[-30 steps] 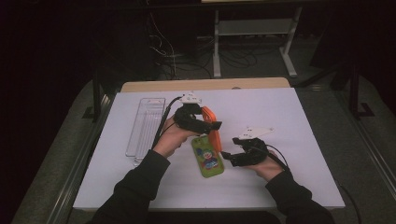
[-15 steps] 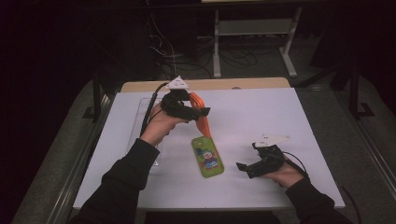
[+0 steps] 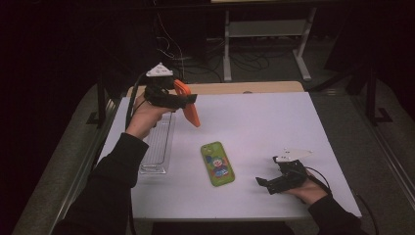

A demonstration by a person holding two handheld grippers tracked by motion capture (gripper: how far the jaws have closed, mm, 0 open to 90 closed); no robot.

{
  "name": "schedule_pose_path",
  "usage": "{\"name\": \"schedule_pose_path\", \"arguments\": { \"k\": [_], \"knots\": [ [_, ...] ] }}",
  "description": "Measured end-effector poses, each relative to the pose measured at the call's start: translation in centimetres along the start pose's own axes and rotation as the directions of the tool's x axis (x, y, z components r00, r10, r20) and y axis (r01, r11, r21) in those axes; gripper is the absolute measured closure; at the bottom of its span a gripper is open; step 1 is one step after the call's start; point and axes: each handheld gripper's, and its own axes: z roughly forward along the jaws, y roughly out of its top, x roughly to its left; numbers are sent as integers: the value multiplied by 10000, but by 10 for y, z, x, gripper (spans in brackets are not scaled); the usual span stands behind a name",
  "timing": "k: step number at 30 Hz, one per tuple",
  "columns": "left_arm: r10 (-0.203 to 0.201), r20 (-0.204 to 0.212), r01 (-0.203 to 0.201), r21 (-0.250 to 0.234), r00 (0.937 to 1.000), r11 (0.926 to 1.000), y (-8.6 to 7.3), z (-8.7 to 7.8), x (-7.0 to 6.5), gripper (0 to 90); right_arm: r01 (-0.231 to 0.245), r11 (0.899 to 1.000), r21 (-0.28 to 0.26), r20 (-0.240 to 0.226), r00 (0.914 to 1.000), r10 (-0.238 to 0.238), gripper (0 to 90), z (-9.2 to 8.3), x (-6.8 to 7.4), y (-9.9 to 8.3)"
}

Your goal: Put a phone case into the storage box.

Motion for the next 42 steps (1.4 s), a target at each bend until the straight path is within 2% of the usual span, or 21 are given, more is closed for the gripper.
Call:
{"name": "schedule_pose_path", "arguments": {
  "k": [2, 8, 14, 17, 21, 23, 24, 26, 28, 31, 34, 42],
  "knots": [
    [54, -216, -53, 53, 9998, 10000, 1, -4, 8, 144, -38, 10000, -3, 22, 10000, 38, 0, 1, 1, 1],
    [-139, -830, 148, 99, 9964, 9998, 4, -13, 32, 144, -18, 10000, 3, -4, 10000, 18, 0, 3, 1, 1],
    [-264, -1623, 311, 263, 9864, 9992, 6, -15, 53, 143, -16, 10000, 56, 52, 10000, 16, 0, 3, 1, 1],
    [-341, -2037, 433, 411, 9784, 9982, 3, -14, 64, 144, -81, 10000, 1, 37, 10000, 81, 0, 2, 1, 1],
    [-655, -2456, 799, 494, 9672, 9956, -2, -9, 77, 143, -68, 10000, -1, 39, 10000, 68, 0, 2, 1, 1],
    [-715, -2826, 934, 646, 9566, 9935, -6, -6, 82, 143, -70, 10000, 6, 32, 10000, 70, 0, 2, 1, 1],
    [-706, -2892, 951, 715, 9547, 9929, -7, -4, 84, 143, -68, 10000, 3, 36, 10000, 68, 0, 2, 1, 1],
    [-892, -3152, 1207, 818, 9448, 9893, -11, 0, 88, 142, -51, 10000, 1, 53, 10000, 51, 0, 2, 1, 1],
    [-970, -3317, 1352, 942, 9384, 9863, -14, 3, 91, 142, -66, 10000, -3, 57, 10000, 66, 0, 2, 1, 1],
    [-1101, -3629, 1584, 1060, 9253, 9817, -21, 8, 94, 142, -70, 10000, 6, 50, 10000, 70, 0, 2, 1, 1],
    [-1181, -3744, 1738, 1185, 9197, 9776, -28, 14, 97, 142, -62, 10000, 2, 37, 10000, 62, 0, 2, 1, 1],
    [-1088, -4004, 1891, 1667, 9098, 9677, -41, 26, 102, 141, -63, 10000, 19, 14, 10000, 62, 0, 1, 1, 1]
  ]
}}
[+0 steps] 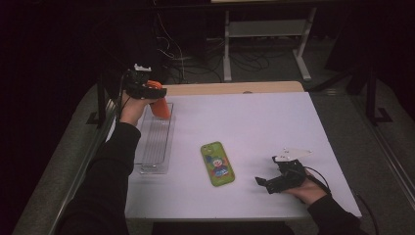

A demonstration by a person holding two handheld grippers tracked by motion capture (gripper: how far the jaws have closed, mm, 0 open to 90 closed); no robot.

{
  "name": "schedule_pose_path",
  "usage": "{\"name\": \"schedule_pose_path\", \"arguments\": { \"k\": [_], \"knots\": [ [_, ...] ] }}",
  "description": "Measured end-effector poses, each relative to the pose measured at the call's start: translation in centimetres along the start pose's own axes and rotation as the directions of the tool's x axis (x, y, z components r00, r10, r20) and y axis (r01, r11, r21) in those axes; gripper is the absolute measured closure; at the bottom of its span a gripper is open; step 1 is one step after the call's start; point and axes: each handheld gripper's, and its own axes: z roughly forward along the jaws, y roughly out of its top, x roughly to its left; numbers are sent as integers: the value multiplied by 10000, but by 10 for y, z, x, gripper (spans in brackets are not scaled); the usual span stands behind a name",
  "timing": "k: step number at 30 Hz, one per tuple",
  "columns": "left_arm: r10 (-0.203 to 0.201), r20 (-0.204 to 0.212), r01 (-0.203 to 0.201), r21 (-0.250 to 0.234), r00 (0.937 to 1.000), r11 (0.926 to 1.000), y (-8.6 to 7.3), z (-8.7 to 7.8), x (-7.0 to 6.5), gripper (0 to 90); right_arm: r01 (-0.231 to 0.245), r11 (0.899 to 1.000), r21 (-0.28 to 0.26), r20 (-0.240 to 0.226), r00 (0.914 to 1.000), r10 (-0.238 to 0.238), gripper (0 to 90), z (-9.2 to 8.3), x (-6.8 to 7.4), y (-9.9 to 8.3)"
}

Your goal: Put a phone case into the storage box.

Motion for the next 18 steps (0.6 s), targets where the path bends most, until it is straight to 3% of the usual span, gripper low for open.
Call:
{"name": "schedule_pose_path", "arguments": {
  "k": [5, 18],
  "knots": [
    [75, -240, -64, 436, 9997, 9990, -4, 9, -1, 141, 17, 10000, -9, -4, 10000, -17, 0, 0, 0, 0],
    [-13, -589, 56, 719, 9983, 9974, -8, 25, -3, 135, 22, 10000, -22, -35, 10000, -22, 0, 0, 0, 0]
  ]
}}
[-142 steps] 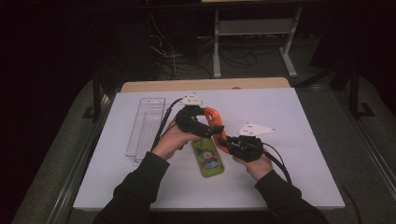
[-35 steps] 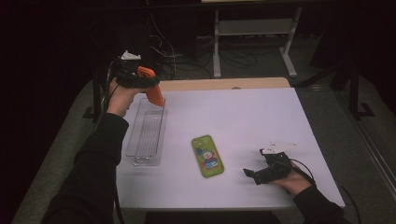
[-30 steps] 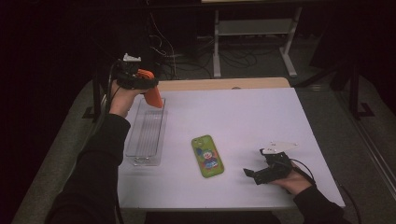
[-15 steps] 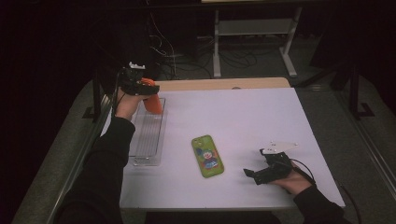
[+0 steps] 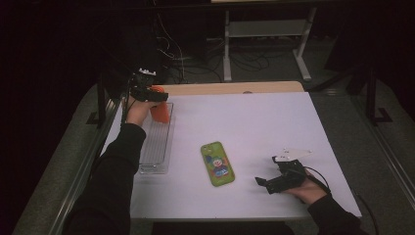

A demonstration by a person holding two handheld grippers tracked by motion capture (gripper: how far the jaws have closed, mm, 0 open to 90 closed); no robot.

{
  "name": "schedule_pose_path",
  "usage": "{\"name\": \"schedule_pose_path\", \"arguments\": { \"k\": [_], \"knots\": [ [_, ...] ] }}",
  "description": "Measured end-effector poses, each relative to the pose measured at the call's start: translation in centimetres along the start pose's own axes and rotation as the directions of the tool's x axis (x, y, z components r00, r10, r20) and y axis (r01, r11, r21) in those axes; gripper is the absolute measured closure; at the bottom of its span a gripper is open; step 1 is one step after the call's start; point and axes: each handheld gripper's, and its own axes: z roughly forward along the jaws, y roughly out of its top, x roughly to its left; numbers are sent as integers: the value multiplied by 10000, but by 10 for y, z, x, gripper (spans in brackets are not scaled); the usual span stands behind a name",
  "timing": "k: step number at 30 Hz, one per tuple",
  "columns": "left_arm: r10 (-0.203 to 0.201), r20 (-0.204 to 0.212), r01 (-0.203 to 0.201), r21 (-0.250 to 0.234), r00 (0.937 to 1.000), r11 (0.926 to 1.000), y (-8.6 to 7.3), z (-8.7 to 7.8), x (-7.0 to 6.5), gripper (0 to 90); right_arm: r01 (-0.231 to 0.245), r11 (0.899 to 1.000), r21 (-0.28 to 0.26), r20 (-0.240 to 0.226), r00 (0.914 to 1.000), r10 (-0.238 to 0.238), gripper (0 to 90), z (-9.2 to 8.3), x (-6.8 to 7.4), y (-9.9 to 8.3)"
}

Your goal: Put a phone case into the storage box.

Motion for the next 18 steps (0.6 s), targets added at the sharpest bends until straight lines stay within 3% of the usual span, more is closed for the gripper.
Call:
{"name": "schedule_pose_path", "arguments": {
  "k": [11, 18],
  "knots": [
    [-233, -111, 229, -291, 9997, 9993, -1, 7, -2, 115, 53, 10000, 4, 24, 10000, -53, 0, 0, 0, 0],
    [-458, 44, 459, -392, 9989, 9982, -2, 8, 1, 18, 32, 10000, 12, 25, 10000, -32, 0, 0, 0, 0]
  ]
}}
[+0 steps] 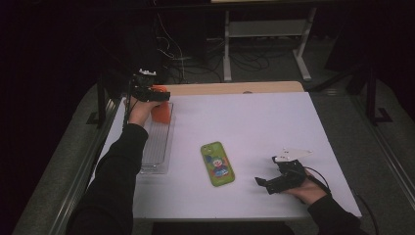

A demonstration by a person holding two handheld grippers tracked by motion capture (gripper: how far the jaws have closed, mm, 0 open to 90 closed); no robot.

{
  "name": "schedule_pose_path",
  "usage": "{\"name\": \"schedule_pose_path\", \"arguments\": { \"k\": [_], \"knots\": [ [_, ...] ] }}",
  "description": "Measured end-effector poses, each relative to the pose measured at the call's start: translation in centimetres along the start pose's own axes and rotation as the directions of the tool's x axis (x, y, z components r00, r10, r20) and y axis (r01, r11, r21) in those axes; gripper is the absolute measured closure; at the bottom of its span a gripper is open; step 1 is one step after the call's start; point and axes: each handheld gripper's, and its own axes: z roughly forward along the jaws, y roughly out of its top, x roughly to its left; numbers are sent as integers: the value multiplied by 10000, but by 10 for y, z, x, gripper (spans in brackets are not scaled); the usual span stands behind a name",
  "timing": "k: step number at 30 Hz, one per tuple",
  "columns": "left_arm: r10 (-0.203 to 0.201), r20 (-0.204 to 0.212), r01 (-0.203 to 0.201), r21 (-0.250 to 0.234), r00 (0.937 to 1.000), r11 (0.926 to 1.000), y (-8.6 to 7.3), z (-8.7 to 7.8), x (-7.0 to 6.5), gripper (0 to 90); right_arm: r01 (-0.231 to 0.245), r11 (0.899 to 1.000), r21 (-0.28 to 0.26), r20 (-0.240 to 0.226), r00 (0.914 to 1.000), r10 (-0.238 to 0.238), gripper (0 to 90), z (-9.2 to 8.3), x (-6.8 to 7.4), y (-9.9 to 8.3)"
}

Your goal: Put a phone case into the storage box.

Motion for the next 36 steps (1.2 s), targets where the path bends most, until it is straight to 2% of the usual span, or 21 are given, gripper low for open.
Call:
{"name": "schedule_pose_path", "arguments": {
  "k": [11, 14, 16, 20, 24, 30, 36],
  "knots": [
    [-132, 374, 147, -410, 9992, 9991, 1, -3, 1, 2, -7, 10000, 3, -32, 10000, 7, 0, 1, 0, 0],
    [-34, 320, 47, -433, 9995, 9990, 2, -4, 2, 0, -29, 10000, 14, -24, 10000, 29, 0, 0, 0, 0],
    [-110, 285, 123, -472, 9995, 9988, 2, -6, 3, 0, -37, 10000, 9, -25, 10000, 37, 0, 0, 0, 0],
    [-116, 314, 131, -484, 9994, 9987, 2, -12, 6, 0, 17, 10000, -3, -19, 10000, -17, 0, 0, 0, 0],
    [64, 591, -38, -426, 9982, 9991, 0, -21, 6, 0, 30, 10000, 13, -53, 10000, -29, 0, 1, 0, 1],
    [398, 1349, -354, -356, 9901, 9987, -8, -38, 0, 0, -18, 10000, -10, -21, 10000, 18, 0, 2, 0, 3],
    [999, 2112, -924, -451, 9723, 9947, -19, -56, -14, 0, 44, 10000, -18, -31, 10000, -44, 0, 3, -1, 5]
  ]
}}
